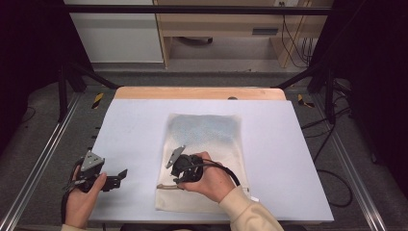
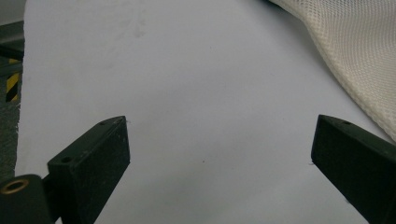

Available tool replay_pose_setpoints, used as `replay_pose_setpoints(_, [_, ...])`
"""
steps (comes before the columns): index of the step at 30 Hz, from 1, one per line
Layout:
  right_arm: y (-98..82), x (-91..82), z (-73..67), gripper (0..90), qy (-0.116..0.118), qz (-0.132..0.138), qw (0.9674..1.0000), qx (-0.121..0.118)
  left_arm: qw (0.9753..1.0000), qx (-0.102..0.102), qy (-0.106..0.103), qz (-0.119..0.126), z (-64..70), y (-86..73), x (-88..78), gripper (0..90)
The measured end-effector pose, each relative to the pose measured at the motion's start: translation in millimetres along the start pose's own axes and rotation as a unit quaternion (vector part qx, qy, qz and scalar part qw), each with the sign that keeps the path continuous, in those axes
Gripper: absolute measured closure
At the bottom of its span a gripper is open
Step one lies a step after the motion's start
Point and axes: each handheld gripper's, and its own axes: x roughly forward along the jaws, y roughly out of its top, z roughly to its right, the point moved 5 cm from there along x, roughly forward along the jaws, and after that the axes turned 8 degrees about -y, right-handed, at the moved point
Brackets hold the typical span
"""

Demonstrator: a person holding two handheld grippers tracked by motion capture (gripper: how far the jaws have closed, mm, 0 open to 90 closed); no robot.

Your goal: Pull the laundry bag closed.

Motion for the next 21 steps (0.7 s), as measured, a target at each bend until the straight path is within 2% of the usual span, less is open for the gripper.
replay_pose_setpoints(9, [13.4,4.1,-6.7,59.8,0.022,-0.010,0.9995,-0.020,1.0000,0.000,-0.001,-0.005,-0.3,0.3,1.6,4.5])
replay_pose_setpoints(21, [23.9,11.2,-15.3,62.1,0.043,-0.010,0.9984,-0.036,0.9999,0.007,-0.003,-0.009,-0.1,0.9,1.7,4.5])
